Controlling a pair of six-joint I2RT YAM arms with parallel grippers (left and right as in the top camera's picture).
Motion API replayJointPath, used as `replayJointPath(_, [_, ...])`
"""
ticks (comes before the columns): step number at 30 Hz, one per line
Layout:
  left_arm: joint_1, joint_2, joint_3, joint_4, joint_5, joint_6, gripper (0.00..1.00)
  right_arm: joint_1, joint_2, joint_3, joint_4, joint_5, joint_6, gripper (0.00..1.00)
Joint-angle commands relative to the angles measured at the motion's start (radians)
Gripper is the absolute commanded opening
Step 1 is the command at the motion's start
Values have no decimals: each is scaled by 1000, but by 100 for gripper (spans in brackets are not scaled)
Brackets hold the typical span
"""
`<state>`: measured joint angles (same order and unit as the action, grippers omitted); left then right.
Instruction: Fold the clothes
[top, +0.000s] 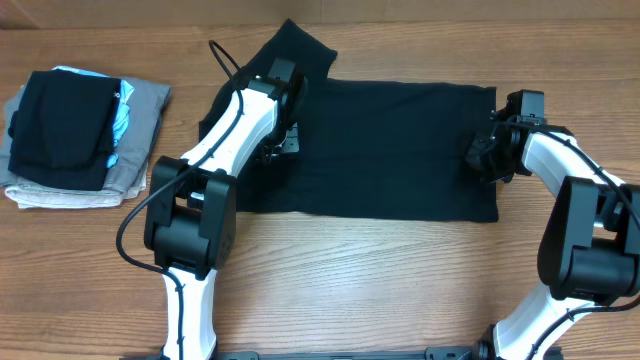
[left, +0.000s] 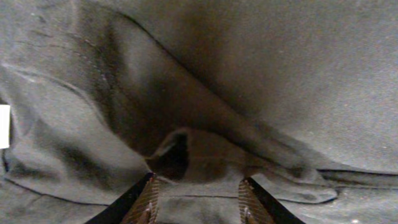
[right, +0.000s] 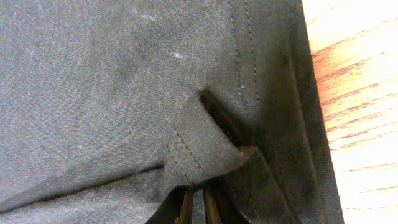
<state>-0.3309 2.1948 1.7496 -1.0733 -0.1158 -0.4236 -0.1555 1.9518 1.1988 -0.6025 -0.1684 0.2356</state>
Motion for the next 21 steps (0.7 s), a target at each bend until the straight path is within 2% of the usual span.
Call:
replayJointPath(1, [12, 8, 29, 8, 34, -31, 43, 4, 55, -21, -5, 17, 3, 11])
replayJointPath(8, [18, 8, 29, 13, 38, -34, 40, 4, 55, -21, -4, 17, 3, 12])
replayJointPath(13, [33, 8, 29, 14, 39, -37, 21, 4, 55, -21, -4, 17, 3, 12])
replayJointPath(14, [35, 8, 29, 12, 39, -37, 20, 4, 55, -21, -4, 17, 3, 12])
replayJointPath(15, [39, 8, 29, 11, 39, -37, 20, 4, 55, -21, -4, 17, 3, 12])
replayJointPath(16, [42, 8, 29, 12, 39, -37, 27, 4, 55, -21, -4, 17, 3, 13])
replayJointPath(18, [48, 8, 29, 12, 42, -53, 47, 4, 55, -21, -4, 17, 3, 13])
replayJointPath(21, [64, 8, 29, 13, 113, -57, 52, 4, 55, -21, -4, 17, 3, 13])
